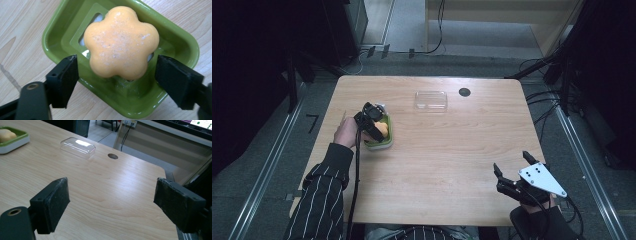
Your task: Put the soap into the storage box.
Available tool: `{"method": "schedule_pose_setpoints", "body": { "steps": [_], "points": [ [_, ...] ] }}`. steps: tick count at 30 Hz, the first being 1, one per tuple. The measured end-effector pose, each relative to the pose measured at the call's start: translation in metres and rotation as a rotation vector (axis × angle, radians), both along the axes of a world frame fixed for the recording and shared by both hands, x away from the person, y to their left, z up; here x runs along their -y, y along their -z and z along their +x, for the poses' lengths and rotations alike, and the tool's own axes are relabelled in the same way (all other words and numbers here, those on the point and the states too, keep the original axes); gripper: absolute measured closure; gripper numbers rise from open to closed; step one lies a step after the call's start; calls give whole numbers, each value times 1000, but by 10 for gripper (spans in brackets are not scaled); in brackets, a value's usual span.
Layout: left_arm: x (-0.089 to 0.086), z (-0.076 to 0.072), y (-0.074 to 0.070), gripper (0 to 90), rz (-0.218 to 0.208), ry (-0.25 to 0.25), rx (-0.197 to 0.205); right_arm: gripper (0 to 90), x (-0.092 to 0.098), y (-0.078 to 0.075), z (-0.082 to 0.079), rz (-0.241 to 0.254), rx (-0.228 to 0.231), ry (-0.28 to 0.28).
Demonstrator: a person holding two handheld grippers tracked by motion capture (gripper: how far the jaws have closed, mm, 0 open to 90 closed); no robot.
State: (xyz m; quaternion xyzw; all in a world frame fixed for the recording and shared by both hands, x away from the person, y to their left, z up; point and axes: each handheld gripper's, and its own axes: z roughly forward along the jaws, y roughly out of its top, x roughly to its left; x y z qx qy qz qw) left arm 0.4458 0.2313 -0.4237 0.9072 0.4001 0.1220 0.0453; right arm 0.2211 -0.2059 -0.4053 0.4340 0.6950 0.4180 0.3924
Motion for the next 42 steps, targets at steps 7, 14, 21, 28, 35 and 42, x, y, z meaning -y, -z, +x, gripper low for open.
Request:
{"method": "schedule_pose_setpoints", "body": {
  "steps": [7, 14, 21, 28, 35, 42],
  "points": [
    [0, -5, -9, 111, -17, -29, -13, 133, 0, 0, 0, 0, 1, -3],
    [-4, -15, -16, 60, -26, -61, -20, 134, -1, 0, 0, 1, 3, -4],
    [-8, -32, -22, 27, -32, -76, -30, 133, -1, 0, 0, 2, 3, -3],
    [-11, -48, -24, 5, -31, -86, -23, 133, -1, 0, 0, 2, 5, -5],
    [-12, -60, -22, 0, -36, -94, -28, 133, -1, 0, 0, 2, 5, -4],
    [-18, -72, -20, 0, -57, -109, -29, 133, -1, 0, 0, 2, 6, -4]
  ]
}}
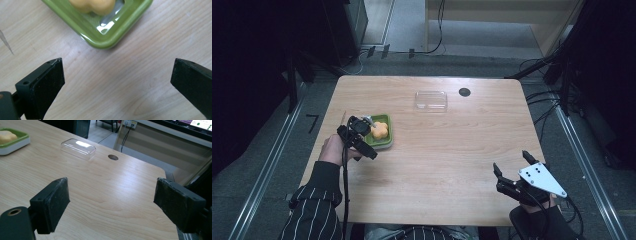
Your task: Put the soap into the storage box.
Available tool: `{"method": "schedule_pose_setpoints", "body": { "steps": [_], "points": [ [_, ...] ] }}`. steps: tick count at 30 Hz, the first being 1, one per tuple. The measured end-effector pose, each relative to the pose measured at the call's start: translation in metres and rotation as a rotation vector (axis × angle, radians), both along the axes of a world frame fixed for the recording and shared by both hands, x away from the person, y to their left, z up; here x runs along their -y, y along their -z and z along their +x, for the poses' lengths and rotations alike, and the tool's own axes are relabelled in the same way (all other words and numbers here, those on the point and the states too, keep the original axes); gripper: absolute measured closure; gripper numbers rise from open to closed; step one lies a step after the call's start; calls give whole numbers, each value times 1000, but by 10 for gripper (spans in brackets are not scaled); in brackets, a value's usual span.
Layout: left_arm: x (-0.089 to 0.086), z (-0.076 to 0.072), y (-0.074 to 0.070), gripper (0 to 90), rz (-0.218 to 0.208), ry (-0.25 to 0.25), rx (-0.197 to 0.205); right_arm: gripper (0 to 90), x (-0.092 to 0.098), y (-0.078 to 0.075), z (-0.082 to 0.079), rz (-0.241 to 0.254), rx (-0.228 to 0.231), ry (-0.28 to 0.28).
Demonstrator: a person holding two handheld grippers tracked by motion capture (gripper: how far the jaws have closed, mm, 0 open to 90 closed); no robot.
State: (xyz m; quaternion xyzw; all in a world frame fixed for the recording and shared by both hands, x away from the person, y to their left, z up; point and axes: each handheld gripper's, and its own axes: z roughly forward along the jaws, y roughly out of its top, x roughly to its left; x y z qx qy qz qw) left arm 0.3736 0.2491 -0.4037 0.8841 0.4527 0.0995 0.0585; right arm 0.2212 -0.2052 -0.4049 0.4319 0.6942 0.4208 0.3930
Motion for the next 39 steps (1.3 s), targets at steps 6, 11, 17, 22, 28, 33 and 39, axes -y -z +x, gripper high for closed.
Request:
{"method": "schedule_pose_setpoints", "body": {
  "steps": [6, 11, 17, 22, 28, 33, 39],
  "points": [
    [-3, -14, 1, 0, 3, -5, -9, 133, 0, 0, 0, -1, 3, -1],
    [-5, -28, 3, 0, 5, -8, -16, 133, 0, 0, 0, -1, 2, 0],
    [-6, -44, 5, 0, 9, -2, -25, 133, 0, 0, 0, -2, 3, 1],
    [-7, -58, 10, 0, 17, -3, -43, 133, 0, 0, 0, -2, 3, 1],
    [-11, -71, 11, 0, 4, -11, -48, 134, -1, 0, 0, -5, 5, 0],
    [-9, -82, 16, 0, 8, -6, -64, 134, 0, 0, 0, -7, 7, -2],
    [-4, -98, 29, 0, 18, 11, -91, 133, -1, 0, -1, -5, 6, 1]
  ]
}}
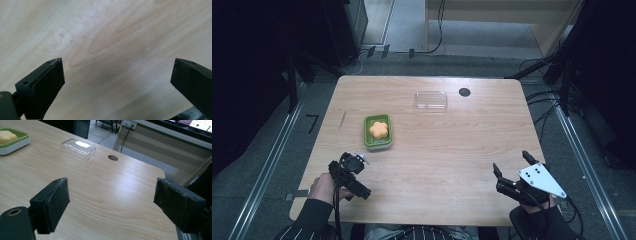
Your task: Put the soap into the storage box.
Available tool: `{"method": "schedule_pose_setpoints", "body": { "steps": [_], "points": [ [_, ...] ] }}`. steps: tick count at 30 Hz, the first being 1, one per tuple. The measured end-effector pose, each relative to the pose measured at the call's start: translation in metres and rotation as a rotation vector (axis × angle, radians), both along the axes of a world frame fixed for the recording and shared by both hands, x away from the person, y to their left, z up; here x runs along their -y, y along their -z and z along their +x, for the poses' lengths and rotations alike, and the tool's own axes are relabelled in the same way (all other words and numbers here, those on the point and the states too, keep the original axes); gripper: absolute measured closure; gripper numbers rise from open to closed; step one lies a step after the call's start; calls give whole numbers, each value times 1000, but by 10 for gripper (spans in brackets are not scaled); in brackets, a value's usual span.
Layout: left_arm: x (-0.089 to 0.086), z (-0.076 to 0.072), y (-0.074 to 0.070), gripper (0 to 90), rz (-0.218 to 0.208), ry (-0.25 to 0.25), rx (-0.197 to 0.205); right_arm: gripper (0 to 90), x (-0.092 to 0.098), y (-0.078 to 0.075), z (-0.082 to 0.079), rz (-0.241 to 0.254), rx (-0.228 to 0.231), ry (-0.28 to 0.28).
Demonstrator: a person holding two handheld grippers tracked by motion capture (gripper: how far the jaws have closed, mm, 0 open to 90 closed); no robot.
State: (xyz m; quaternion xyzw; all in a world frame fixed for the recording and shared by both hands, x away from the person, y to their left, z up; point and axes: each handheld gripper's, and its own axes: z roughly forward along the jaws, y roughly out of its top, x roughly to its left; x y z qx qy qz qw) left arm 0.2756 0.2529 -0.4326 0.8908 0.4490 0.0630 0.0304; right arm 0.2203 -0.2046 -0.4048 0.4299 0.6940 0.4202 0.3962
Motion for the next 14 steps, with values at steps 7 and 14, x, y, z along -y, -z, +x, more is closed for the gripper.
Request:
{"method": "schedule_pose_setpoints", "body": {
  "steps": [7, 14],
  "points": [
    [-2, -7, 4, 0, 2, -10, -1, 133, 0, 0, 0, -2, 1, -1],
    [-4, -4, 8, 0, 1, -17, -12, 133, 0, 0, 0, -6, 3, -4]
  ]
}}
